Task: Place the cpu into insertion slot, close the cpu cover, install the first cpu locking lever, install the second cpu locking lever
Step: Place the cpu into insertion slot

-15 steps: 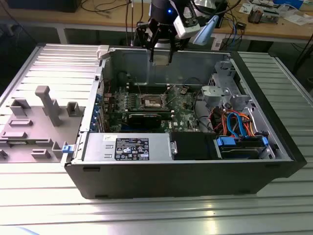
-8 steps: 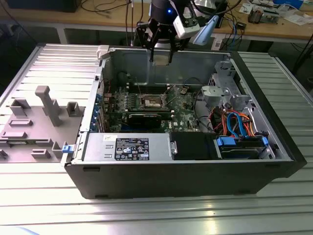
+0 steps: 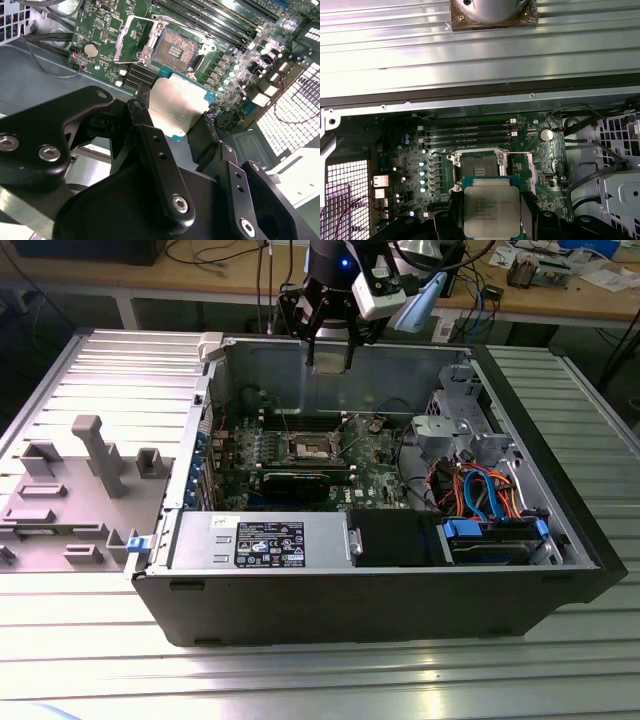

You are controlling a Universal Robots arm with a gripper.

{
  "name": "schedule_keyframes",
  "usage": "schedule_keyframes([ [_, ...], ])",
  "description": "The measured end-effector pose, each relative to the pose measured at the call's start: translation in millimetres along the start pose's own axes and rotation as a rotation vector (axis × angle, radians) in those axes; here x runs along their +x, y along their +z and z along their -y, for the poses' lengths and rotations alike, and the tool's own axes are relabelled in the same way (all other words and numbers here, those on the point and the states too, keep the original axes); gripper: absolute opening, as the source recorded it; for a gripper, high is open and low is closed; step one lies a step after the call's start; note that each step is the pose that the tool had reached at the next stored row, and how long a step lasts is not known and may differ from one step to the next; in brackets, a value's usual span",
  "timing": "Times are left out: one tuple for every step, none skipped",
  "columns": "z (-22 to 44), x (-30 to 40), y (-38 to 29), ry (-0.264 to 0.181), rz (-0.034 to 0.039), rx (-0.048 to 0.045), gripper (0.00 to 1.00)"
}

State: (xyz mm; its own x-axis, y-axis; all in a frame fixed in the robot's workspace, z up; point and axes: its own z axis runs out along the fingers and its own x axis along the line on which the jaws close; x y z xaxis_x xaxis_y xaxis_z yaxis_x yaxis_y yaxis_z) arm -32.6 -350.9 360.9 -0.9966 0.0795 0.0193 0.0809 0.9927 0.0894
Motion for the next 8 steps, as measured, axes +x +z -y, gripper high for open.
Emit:
schedule_keyframes([
  [0.0,0.0,0.0,0.001,0.0000,0.0000,0.54],
  [0.0,0.0,0.0,0.002,0.0000,0.0001,0.54],
  [0.0,0.0,0.0,0.002,0.0001,0.0001,0.54],
  [0.0,0.0,0.0,0.003,0.0002,0.0000,0.54],
  [0.0,0.0,0.0,0.005,0.0003,0.0000,0.54],
  [0.0,0.0,0.0,0.006,0.0004,0.0000,0.54],
  [0.0,0.0,0.0,0.007,0.0006,0.0000,0.54],
  [0.0,0.0,0.0,0.009,0.0007,-0.0001,0.54],
])
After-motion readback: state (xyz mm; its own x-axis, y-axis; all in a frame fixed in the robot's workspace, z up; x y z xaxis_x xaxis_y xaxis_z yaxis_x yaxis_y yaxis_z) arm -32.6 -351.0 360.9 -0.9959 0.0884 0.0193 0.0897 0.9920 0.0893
